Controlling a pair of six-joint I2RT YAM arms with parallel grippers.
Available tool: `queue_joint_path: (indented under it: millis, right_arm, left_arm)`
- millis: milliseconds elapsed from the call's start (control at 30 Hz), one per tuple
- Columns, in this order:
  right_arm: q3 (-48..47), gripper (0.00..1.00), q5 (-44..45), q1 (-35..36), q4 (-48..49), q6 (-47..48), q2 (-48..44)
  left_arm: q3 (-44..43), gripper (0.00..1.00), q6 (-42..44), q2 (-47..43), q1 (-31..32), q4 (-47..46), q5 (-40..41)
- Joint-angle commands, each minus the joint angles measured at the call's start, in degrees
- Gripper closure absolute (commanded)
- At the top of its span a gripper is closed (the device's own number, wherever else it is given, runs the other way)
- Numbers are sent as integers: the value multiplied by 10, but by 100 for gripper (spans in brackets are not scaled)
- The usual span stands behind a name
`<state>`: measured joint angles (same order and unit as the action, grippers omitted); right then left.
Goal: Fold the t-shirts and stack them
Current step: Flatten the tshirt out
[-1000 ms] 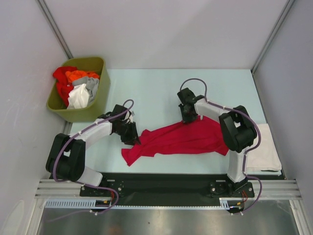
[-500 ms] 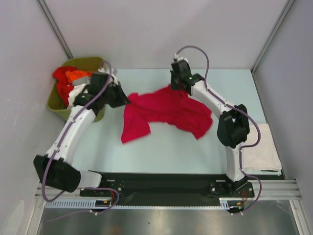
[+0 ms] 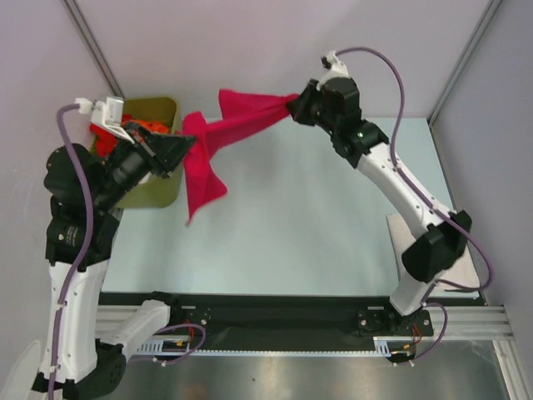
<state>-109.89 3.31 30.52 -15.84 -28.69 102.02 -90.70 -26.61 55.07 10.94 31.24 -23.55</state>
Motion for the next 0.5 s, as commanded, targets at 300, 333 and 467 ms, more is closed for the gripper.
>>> queue_joint_path:
  millis: [300, 333, 467]
  right_arm:
    - [441, 98, -36, -142, -5, -13, -115]
    - [443, 98, -34, -151, -45, -2, -112]
    - [459, 98, 6, -193, -94, 40, -118]
  left_arm:
    - [214, 100, 1, 161, 385, -45, 16]
    - [193, 100, 8, 188, 409, -49, 8]
    - [114, 100, 37, 340, 490, -48, -47]
